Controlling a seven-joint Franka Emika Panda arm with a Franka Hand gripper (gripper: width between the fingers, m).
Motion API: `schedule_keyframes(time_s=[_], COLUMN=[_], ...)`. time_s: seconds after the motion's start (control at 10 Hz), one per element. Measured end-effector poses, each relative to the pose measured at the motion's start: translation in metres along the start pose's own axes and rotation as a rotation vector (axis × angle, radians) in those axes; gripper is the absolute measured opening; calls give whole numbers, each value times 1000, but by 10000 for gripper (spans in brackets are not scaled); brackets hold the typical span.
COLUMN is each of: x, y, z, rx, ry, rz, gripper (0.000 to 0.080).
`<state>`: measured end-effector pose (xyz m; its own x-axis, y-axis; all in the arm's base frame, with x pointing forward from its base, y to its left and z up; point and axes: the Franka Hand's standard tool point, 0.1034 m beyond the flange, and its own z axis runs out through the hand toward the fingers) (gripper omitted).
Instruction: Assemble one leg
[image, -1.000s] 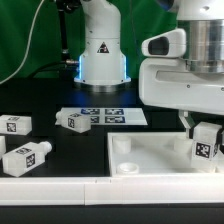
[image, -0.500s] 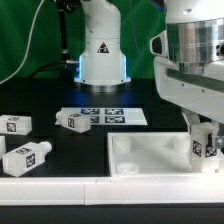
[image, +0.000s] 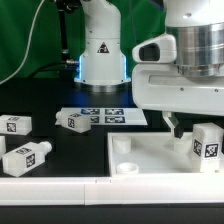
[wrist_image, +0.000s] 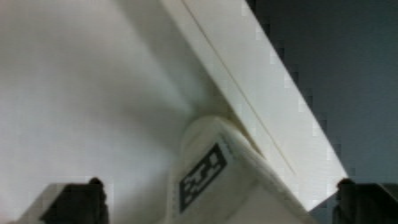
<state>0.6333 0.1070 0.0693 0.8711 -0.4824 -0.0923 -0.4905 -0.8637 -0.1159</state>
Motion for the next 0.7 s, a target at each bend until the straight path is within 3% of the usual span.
schedule_keyframes(time_s=[0.1,0.3,0.4,0.6,0.7], x=[0,3,4,5,5], y=[1,-5,-9,-7,-7], z=[0,1,1,1,1], rx=[0,-29,-26,-27,-25], ry=[0,37,54,54,54], rz=[-83,-464,-561,-498,-479], gripper=[649,649,649,390,390])
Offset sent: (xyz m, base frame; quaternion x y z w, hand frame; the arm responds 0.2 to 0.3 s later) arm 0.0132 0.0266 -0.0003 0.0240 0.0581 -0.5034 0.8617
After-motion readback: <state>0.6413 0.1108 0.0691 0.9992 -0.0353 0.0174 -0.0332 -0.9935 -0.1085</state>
